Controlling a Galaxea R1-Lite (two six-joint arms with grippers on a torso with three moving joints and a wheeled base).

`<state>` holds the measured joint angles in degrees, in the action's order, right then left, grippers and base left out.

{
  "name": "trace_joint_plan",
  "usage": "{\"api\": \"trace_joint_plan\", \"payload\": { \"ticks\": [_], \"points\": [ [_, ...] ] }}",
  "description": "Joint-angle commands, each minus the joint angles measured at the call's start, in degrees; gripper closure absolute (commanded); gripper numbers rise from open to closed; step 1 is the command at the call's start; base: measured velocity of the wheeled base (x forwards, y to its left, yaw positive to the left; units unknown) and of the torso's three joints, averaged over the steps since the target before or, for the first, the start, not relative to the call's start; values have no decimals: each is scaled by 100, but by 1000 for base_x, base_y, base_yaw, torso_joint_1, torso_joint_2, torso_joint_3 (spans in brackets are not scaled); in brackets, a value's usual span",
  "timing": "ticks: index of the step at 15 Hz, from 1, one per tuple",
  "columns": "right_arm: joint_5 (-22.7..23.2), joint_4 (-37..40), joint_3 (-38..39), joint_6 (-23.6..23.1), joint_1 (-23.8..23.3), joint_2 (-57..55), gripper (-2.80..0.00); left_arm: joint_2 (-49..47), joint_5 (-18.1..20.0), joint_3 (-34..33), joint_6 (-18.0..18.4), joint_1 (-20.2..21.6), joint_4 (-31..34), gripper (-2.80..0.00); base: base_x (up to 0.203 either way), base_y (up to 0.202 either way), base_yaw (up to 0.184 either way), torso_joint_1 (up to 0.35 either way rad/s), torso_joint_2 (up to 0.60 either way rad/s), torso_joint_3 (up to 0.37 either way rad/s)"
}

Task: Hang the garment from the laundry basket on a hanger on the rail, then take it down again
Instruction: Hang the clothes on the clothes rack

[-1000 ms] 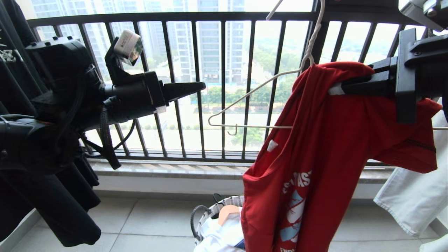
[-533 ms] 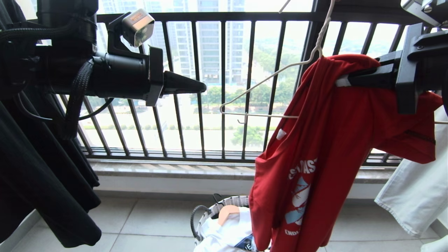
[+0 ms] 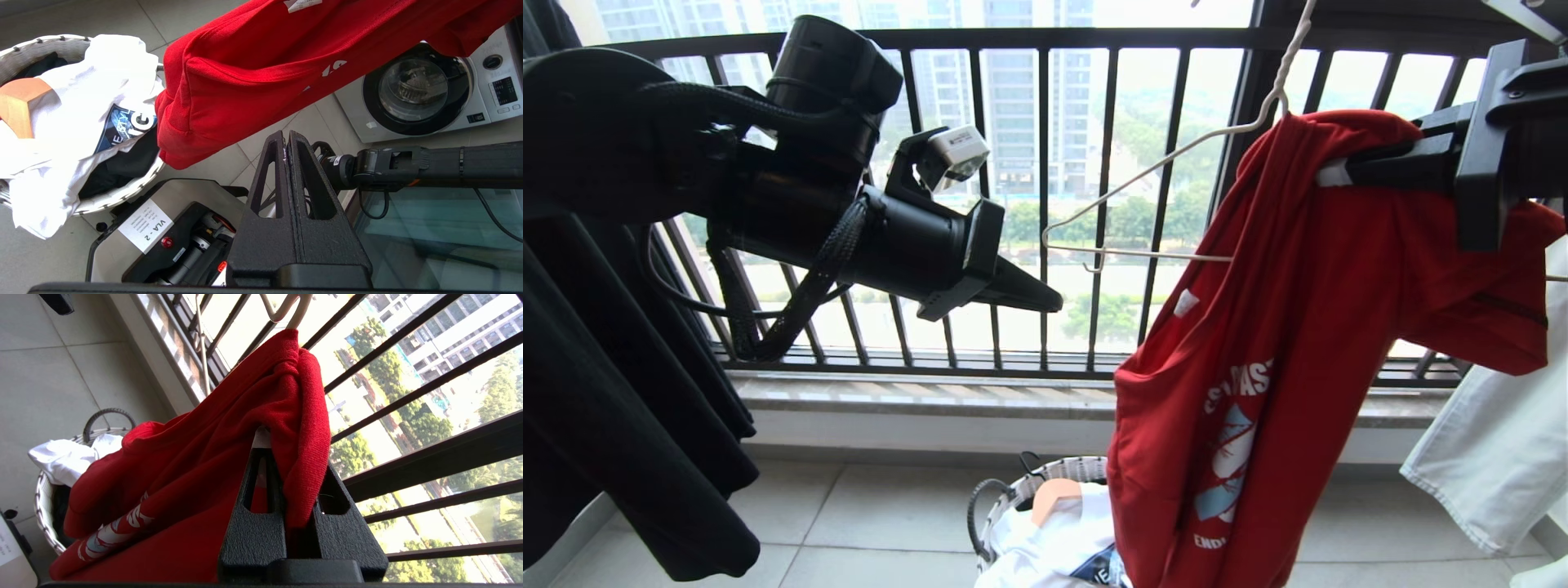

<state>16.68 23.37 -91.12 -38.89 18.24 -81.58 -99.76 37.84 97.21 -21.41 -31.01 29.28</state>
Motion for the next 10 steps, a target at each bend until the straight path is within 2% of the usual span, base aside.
{"api": "trace_joint_plan", "payload": {
  "ticks": [1,4,5,8,10],
  "points": [
    [20,10,16,13,4,98,0,-233,22,-330,-56,-144,-421,0,0,0,0,0,0,0],
    [37,10,24,22,13,160,0,-281,15,-1053,-101,-153,-1576,0,0,0,0,0,0,0],
    [46,10,16,22,21,151,0,-293,14,-1238,-182,-156,-1986,-280,0,0,0,0,0,0],
    [46,10,7,30,98,142,0,-460,-100,-1345,-285,-289,-2212,-280,0,0,0,0,0,0],
    [46,10,7,31,262,142,0,-536,-701,-1402,-295,-512,-2370,-280,0,0,0,0,0,0]
  ]
}}
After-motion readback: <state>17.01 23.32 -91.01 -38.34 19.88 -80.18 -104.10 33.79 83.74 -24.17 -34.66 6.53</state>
